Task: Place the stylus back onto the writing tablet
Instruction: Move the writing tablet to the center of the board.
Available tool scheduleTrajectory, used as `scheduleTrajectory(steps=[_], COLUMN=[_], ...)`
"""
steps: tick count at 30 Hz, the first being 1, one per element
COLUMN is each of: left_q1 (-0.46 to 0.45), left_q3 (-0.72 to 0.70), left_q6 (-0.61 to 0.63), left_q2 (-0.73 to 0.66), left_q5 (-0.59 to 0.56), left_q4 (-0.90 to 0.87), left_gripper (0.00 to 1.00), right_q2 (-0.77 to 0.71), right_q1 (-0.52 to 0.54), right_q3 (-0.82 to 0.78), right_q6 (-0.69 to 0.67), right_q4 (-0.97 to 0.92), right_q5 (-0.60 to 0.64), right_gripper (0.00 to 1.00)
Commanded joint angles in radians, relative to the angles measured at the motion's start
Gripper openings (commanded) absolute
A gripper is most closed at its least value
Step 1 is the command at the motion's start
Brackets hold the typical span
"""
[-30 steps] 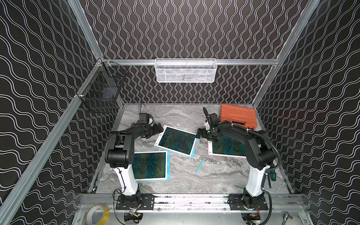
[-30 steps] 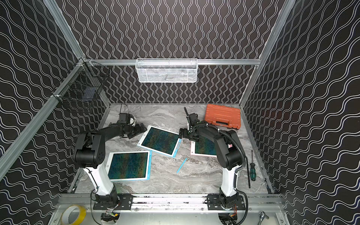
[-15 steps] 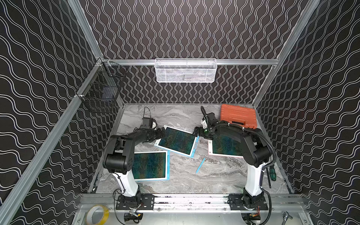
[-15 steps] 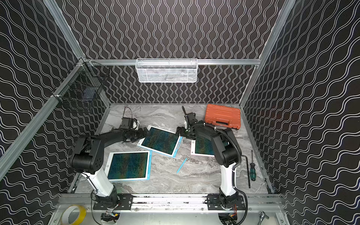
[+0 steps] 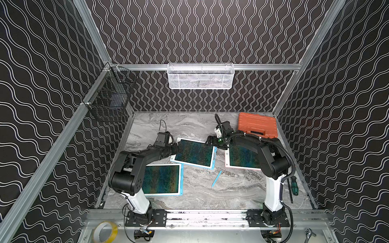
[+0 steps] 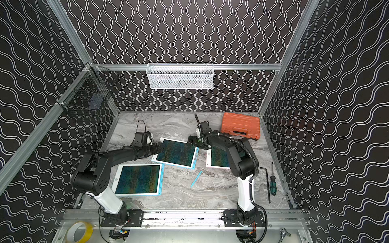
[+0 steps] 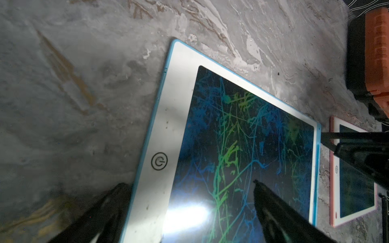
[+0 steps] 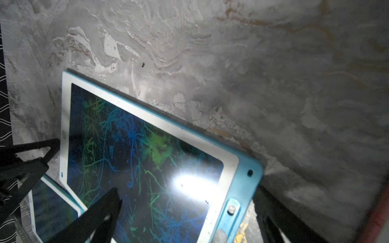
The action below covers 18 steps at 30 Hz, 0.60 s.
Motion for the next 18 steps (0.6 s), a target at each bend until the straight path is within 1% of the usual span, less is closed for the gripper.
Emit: scheduleTrajectory(steps=[1,5,10,18], left_q1=[-0.016,-0.03,-0.032,-0.037], left_q3=[-0.044,-0.062,-0.09,-0.099], left_q6=[-0.085,-0.09,-0.112,-0.118], left_q2=[0.004,-0.016,-0.034,-0.065], left_q5=[0.046,0.026,0.029,0.011], left_q4=[-0.258,-0.271,-0.253,-0.272], left_gripper=[0.96,0.96,0.96,0.96], right_q2=[0.029,0.029,0.027,0.027], right_q1=[0.005,0.013,0.019,0.025], right_q3=[-0.007,-0.012,-0.02,-0.012], right_q6=[0.01,0.001,0.003,-0.001], right_q4=[-0.098,-0.098,-0.092,-0.095], right_q5=[-0.014,-0.011,-0.012,-0.007], right_gripper=[1.0,1.0,1.0,1.0])
